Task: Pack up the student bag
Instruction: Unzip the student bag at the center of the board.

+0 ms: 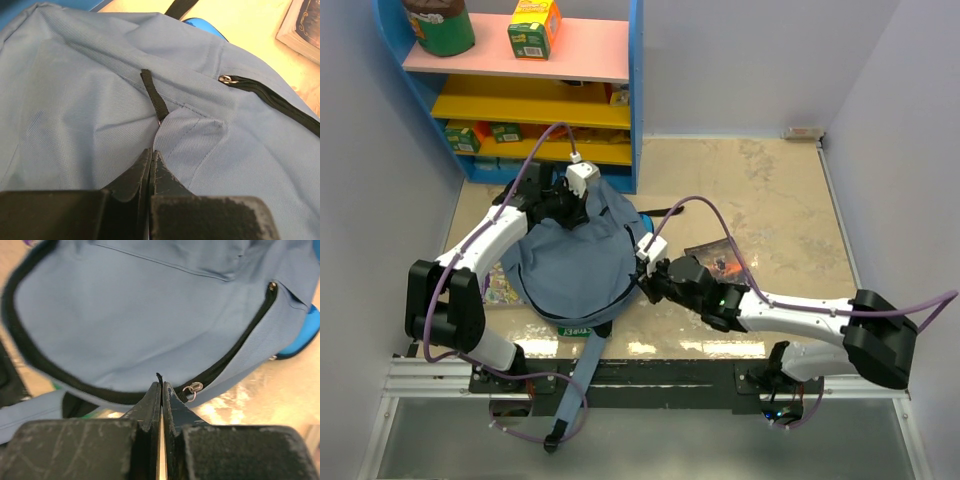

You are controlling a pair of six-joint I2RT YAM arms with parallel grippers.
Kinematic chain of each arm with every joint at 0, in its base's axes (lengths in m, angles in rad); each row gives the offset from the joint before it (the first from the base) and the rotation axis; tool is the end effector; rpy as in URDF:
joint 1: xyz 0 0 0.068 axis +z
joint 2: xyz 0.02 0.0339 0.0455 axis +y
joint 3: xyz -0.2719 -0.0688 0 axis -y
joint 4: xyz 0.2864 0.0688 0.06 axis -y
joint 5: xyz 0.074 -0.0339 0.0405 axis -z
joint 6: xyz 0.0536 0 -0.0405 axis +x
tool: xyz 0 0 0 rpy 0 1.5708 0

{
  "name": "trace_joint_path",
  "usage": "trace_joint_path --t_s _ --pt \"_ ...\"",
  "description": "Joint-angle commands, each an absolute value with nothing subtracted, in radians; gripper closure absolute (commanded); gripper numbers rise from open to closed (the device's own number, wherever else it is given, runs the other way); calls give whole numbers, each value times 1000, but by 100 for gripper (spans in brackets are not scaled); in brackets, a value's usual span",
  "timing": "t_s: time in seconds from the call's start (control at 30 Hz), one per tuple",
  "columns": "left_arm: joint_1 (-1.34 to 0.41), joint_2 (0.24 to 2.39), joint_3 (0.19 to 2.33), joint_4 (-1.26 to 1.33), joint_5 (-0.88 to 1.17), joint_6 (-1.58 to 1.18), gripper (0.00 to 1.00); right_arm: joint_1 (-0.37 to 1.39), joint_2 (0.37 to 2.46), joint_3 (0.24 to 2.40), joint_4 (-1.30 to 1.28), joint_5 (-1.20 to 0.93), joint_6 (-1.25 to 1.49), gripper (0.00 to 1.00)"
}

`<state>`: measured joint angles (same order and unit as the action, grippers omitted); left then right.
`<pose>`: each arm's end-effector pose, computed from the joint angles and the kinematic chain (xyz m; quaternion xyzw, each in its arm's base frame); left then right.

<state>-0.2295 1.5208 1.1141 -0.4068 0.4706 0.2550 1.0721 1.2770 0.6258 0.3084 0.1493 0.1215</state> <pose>0.3614 -0.1094 0.2384 0.3004 0.8565 -0.2120 0.3622 0.1625 0.2816 0.2052 -0.3348 0.7444 0.2725 0.5095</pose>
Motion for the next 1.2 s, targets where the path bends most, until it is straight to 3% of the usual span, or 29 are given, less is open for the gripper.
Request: trace_joint_path --t_s 0.0,0.4,0.47,0.5,0.67,0.7,0.8,0.9,1.17 --pt "-221 1493 1111 -304 430 216 100 1140 1209 614 308 150 228 100" --pt "-227 1491 1117 -304 408 202 100 1243 1394 675 339 28 293 99" --pt "-230 1496 1121 -313 413 210 100 1243 1433 719 296 41 293 92" --pt "-230 1499 1129 -330 416 213 100 1243 1439 732 285 60 287 81" --pt "-233 1488 1152 -382 429 242 83 1243 1399 776 255 80 264 62" --pt "-233 1482 1161 -400 431 248 72 1243 1393 782 247 89 247 57" --pt "-233 1463 1195 -464 434 278 54 1241 1353 810 190 136 207 48" --pt "-235 1433 1229 -526 443 314 41 1217 1289 815 163 158 192 41" --pt "-253 1368 1312 -698 541 379 35 1018 1155 781 115 216 233 36"
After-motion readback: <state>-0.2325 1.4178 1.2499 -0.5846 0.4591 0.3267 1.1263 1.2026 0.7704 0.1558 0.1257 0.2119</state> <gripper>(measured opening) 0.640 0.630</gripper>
